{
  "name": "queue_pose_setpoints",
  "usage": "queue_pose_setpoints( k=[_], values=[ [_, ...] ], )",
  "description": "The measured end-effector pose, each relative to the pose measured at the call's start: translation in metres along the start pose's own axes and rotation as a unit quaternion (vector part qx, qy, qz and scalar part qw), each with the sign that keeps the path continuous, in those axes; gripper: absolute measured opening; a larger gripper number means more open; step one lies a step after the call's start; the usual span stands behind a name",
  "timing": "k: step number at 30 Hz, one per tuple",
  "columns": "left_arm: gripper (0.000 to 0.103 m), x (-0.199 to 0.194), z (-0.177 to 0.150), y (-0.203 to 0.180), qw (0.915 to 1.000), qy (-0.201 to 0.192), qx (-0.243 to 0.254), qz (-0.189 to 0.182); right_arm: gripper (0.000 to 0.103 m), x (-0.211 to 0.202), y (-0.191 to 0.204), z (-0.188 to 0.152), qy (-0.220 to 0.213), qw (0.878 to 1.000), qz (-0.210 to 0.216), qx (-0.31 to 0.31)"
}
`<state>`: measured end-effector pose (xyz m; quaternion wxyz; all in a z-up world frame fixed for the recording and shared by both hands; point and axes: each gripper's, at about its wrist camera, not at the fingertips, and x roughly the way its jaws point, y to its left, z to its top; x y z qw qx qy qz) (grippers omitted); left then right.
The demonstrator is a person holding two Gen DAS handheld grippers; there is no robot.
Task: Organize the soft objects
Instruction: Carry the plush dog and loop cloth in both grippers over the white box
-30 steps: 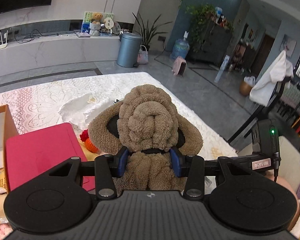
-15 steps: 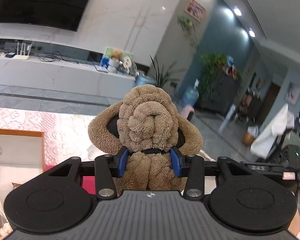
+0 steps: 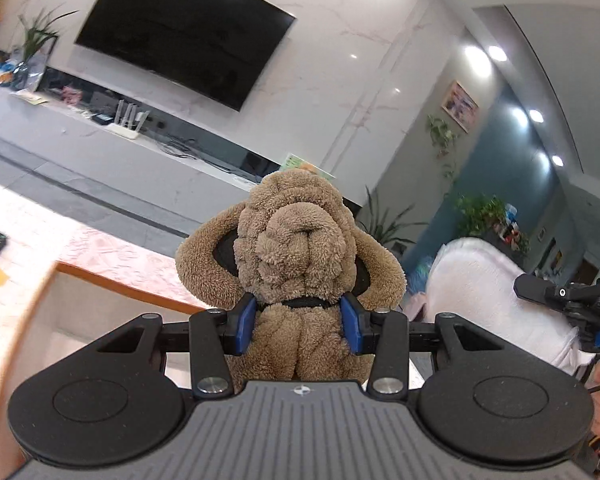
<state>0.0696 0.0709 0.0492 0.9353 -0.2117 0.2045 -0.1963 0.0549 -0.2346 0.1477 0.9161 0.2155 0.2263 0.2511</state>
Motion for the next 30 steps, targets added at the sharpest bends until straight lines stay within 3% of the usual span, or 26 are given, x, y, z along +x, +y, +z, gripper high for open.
queue_pose_setpoints(
  k=[4, 6, 11, 16, 19, 20, 21, 22, 24, 27, 30],
  values=[
    [0.050, -0.014, 0.008, 0.048, 0.9983, -0.011, -0.055, 0.014, 0.012, 0.048, 0.043, 0.001, 0.037, 0.999, 0.025, -0.031],
    [0.050, -0.017, 0.009, 0.065, 0.9966, -0.013, -0.078, 0.024, 0.002, 0.075, 0.059, -0.005, 0.058, 0.997, 0.028, -0.045],
    [0.050, -0.021, 0.016, 0.091, 0.9928, -0.016, -0.116, 0.029, 0.000, 0.143, 0.078, -0.031, 0.120, 0.991, 0.026, -0.061],
    [0.050, -0.024, 0.018, 0.104, 0.9921, -0.005, -0.124, 0.021, 0.002, 0.159, 0.067, -0.053, 0.159, 0.984, -0.009, -0.082],
    [0.050, -0.029, 0.015, 0.110, 0.9919, -0.007, -0.126, 0.010, 0.007, 0.155, 0.054, -0.065, 0.180, 0.978, -0.049, -0.098],
    [0.050, -0.029, 0.015, 0.109, 0.9920, -0.006, -0.126, 0.006, 0.017, 0.153, 0.053, -0.070, 0.187, 0.973, -0.075, -0.117],
    [0.050, -0.028, 0.015, 0.110, 0.9922, -0.004, -0.125, 0.003, 0.037, 0.150, 0.051, -0.076, 0.194, 0.966, -0.101, -0.139],
    [0.050, -0.028, 0.014, 0.110, 0.9924, -0.001, -0.123, 0.001, 0.044, 0.148, 0.051, -0.082, 0.201, 0.957, -0.127, -0.165],
    [0.050, -0.025, 0.013, 0.109, 0.9927, 0.006, -0.120, -0.002, 0.048, 0.145, 0.053, -0.094, 0.222, 0.938, -0.151, -0.219],
    [0.050, -0.025, 0.012, 0.107, 0.9921, 0.013, -0.125, 0.002, 0.059, 0.135, 0.057, -0.110, 0.253, 0.921, -0.140, -0.261],
    [0.050, -0.026, 0.012, 0.106, 0.9917, 0.011, -0.128, 0.009, 0.061, 0.130, 0.062, -0.126, 0.272, 0.896, -0.155, -0.315]
  ],
)
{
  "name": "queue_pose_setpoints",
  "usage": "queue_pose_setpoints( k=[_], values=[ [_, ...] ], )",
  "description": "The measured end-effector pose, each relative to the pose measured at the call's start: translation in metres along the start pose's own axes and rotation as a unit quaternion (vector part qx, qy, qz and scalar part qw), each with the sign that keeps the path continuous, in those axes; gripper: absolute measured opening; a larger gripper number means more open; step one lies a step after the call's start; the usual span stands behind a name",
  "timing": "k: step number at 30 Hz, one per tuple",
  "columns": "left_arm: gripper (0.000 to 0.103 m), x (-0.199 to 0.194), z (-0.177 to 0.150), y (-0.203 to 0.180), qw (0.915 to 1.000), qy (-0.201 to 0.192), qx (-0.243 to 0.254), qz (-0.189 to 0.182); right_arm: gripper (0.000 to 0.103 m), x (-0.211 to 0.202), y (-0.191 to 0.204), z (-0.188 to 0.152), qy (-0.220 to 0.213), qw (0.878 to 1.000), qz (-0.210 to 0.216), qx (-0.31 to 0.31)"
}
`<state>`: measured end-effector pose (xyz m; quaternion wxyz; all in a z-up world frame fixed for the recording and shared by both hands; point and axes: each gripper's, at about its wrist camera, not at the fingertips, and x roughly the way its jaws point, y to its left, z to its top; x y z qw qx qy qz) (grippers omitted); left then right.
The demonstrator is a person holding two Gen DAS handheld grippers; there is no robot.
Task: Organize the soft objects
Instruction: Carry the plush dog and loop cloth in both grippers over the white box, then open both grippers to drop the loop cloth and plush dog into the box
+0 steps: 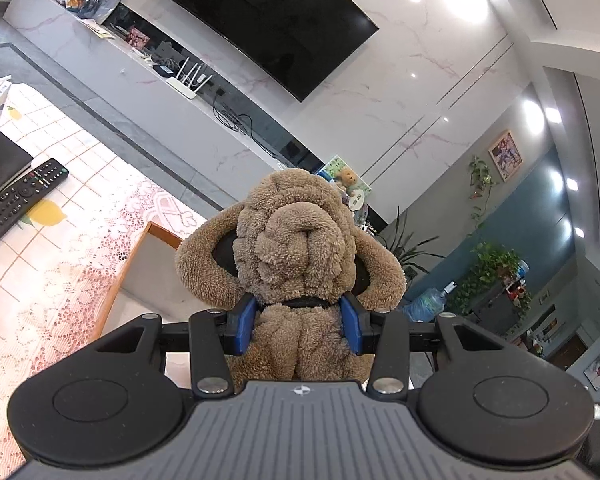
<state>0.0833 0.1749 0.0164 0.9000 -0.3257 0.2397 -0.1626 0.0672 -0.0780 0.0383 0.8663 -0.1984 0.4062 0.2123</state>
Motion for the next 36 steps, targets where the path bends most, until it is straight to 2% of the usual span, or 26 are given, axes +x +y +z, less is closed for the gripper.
queue_pose_setpoints(
  k=[3, 4, 5, 7, 10, 12, 13, 15, 17, 20, 22, 27, 33, 36],
  values=[
    [0.050, -0.002, 0.000, 0.001, 1.0000, 0.002, -0.005, -0.007, 0.055, 0.010, 0.004, -0.002, 0.001, 0.999, -0.036, -0.026],
    [0.050, -0.002, 0.001, 0.004, 0.9999, 0.004, -0.010, -0.013, 0.052, 0.014, 0.002, -0.001, -0.005, 0.999, -0.032, -0.027],
    [0.050, -0.002, 0.001, 0.006, 0.9997, 0.006, -0.015, -0.020, 0.046, 0.019, 0.001, -0.001, -0.001, 0.999, -0.026, -0.024],
    [0.051, -0.002, 0.002, 0.009, 0.9991, 0.010, -0.025, -0.034, 0.044, 0.029, 0.000, 0.003, 0.015, 0.999, -0.026, -0.014],
    [0.051, -0.001, 0.002, 0.013, 0.9989, 0.010, -0.032, -0.034, 0.045, 0.030, 0.003, 0.004, -0.001, 1.000, -0.019, -0.021],
    [0.051, 0.002, 0.002, 0.013, 0.9992, 0.011, -0.028, -0.028, 0.042, 0.032, 0.000, 0.004, -0.005, 1.000, -0.017, -0.009],
    [0.051, 0.003, 0.001, 0.013, 0.9992, 0.014, -0.026, -0.026, 0.038, 0.032, -0.005, 0.004, -0.007, 1.000, -0.004, 0.005],
    [0.051, 0.005, 0.000, 0.011, 0.9992, 0.019, -0.026, -0.025, 0.017, 0.035, -0.013, 0.003, -0.006, 0.999, 0.028, 0.037],
    [0.051, 0.005, -0.002, 0.009, 0.9991, 0.022, -0.024, -0.027, 0.011, 0.035, -0.016, 0.001, -0.010, 0.999, 0.015, 0.045],
    [0.051, 0.006, -0.003, 0.006, 0.9987, 0.024, -0.027, -0.037, 0.009, 0.032, -0.016, -0.003, -0.012, 0.999, 0.021, 0.041],
    [0.051, 0.008, -0.002, 0.007, 0.9983, 0.028, -0.027, -0.043, 0.008, 0.026, -0.020, -0.004, -0.016, 0.998, 0.030, 0.058],
    [0.051, 0.011, -0.003, 0.005, 0.9990, 0.032, -0.015, -0.029, 0.008, 0.005, -0.032, 0.002, -0.045, 0.991, 0.069, 0.102],
    [0.051, 0.015, -0.004, 0.008, 0.9987, 0.040, -0.017, -0.025, 0.008, -0.016, -0.050, 0.027, -0.095, 0.976, 0.118, 0.158],
    [0.051, 0.015, -0.004, 0.006, 0.9992, 0.037, -0.012, -0.014, 0.008, -0.019, -0.053, 0.049, -0.106, 0.977, 0.108, 0.152]
  ],
)
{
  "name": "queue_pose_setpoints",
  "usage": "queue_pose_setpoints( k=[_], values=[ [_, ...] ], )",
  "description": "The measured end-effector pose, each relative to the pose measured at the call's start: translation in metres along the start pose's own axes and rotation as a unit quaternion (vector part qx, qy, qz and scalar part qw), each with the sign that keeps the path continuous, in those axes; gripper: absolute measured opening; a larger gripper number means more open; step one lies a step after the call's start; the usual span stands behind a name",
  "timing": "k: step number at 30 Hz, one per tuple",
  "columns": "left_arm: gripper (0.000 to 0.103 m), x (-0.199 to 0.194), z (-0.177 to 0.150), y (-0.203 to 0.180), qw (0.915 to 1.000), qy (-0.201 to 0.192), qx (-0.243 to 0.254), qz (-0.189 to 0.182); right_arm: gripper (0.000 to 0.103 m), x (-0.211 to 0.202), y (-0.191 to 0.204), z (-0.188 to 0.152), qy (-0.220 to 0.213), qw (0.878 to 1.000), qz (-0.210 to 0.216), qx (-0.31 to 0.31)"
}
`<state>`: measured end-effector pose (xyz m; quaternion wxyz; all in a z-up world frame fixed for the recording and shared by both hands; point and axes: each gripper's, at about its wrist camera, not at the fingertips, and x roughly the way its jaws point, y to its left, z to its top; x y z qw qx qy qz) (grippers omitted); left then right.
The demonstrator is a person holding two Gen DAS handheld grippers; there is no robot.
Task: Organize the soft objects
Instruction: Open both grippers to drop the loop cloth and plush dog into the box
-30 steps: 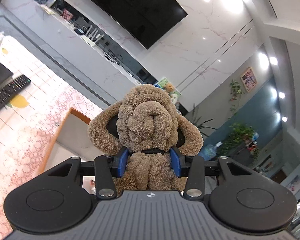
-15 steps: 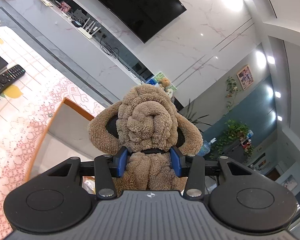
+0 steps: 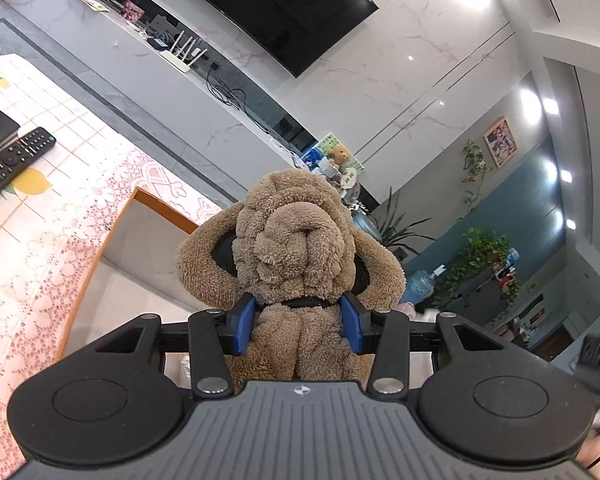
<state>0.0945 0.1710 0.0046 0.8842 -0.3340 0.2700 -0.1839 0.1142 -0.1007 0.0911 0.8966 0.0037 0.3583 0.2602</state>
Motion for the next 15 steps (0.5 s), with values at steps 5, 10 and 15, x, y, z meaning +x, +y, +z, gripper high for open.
queue_pose_setpoints(
  k=[5, 10, 15],
  values=[
    [0.051, 0.000, 0.003, 0.002, 0.9996, -0.006, 0.000, 0.026, 0.008, 0.018, 0.029, 0.037, -0.039, 0.996, -0.056, -0.051],
    [0.051, -0.002, 0.008, 0.011, 0.9988, -0.008, -0.010, 0.047, 0.007, 0.073, 0.067, 0.062, -0.027, 0.989, -0.079, -0.120],
    [0.051, -0.009, 0.011, 0.009, 0.9932, -0.025, 0.015, 0.112, 0.007, 0.131, 0.100, 0.050, 0.033, 0.980, -0.061, -0.187]
  ],
)
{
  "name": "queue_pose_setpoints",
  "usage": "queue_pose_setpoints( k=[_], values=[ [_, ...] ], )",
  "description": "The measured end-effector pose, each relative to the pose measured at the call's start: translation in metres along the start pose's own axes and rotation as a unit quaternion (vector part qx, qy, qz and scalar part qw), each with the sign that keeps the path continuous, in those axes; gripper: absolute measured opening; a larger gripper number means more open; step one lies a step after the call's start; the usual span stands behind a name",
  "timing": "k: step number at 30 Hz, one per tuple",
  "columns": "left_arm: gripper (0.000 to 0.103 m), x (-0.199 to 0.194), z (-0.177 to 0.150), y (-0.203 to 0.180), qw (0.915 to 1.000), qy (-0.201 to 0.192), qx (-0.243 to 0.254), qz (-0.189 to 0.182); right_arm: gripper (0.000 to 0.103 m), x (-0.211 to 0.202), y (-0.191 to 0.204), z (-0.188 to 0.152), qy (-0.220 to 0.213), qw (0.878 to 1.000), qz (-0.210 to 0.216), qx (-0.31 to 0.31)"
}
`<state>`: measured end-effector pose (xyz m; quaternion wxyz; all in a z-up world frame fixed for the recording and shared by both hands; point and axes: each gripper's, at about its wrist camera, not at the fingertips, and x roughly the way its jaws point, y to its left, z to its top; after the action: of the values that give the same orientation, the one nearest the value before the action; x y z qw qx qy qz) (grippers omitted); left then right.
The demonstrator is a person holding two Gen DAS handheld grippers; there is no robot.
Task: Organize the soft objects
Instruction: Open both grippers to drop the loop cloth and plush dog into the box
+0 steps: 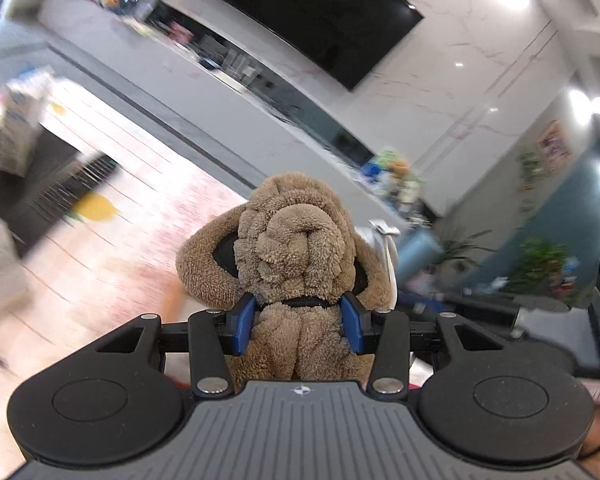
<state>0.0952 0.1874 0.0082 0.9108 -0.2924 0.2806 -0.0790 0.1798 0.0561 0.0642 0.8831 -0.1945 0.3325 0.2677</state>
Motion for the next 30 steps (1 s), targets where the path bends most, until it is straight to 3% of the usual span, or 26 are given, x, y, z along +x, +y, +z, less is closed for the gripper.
queue_pose_setpoints(
  k=[3, 6, 13, 18, 20, 22, 23, 24, 25, 27, 30],
  values=[
    [0.051, 0.002, -0.001, 0.002, 0.9997, 0.002, -0.003, 0.022, 0.007, 0.028, 0.000, -0.009, 0.037, 0.998, 0.030, 0.028],
    [0.051, 0.003, 0.000, 0.006, 0.9998, 0.010, -0.006, 0.015, 0.007, 0.055, -0.005, -0.021, 0.073, 0.993, 0.059, 0.069],
    [0.051, 0.013, -0.003, 0.007, 0.9995, 0.024, -0.004, 0.018, 0.007, 0.096, -0.010, -0.043, 0.126, 0.982, 0.064, 0.125],
    [0.051, 0.019, -0.006, 0.007, 0.9990, 0.033, -0.003, 0.030, 0.008, 0.107, -0.020, -0.049, 0.122, 0.987, -0.042, 0.097],
    [0.051, 0.019, -0.006, 0.005, 0.9990, 0.033, -0.001, 0.031, 0.009, 0.105, -0.017, -0.052, 0.116, 0.987, -0.096, 0.056],
    [0.051, 0.022, -0.007, 0.003, 0.9989, 0.034, 0.004, 0.032, 0.011, 0.101, -0.015, -0.054, 0.113, 0.986, -0.118, 0.034],
    [0.051, 0.024, -0.007, 0.002, 0.9988, 0.036, 0.008, 0.033, 0.017, 0.098, -0.015, -0.055, 0.112, 0.986, -0.114, 0.039],
    [0.051, 0.026, -0.008, 0.000, 0.9986, 0.038, 0.011, 0.034, 0.031, 0.093, -0.016, -0.055, 0.107, 0.987, -0.107, 0.047],
    [0.051, 0.028, -0.009, -0.001, 0.9984, 0.039, 0.016, 0.037, 0.037, 0.089, -0.016, -0.054, 0.102, 0.988, -0.099, 0.053],
    [0.051, 0.032, -0.011, -0.005, 0.9979, 0.042, 0.025, 0.043, 0.059, 0.076, -0.013, -0.052, 0.093, 0.990, -0.085, 0.056],
    [0.052, 0.036, -0.015, -0.010, 0.9970, 0.044, 0.034, 0.054, 0.075, 0.056, -0.010, -0.049, 0.067, 0.993, -0.085, 0.045]
  ],
)
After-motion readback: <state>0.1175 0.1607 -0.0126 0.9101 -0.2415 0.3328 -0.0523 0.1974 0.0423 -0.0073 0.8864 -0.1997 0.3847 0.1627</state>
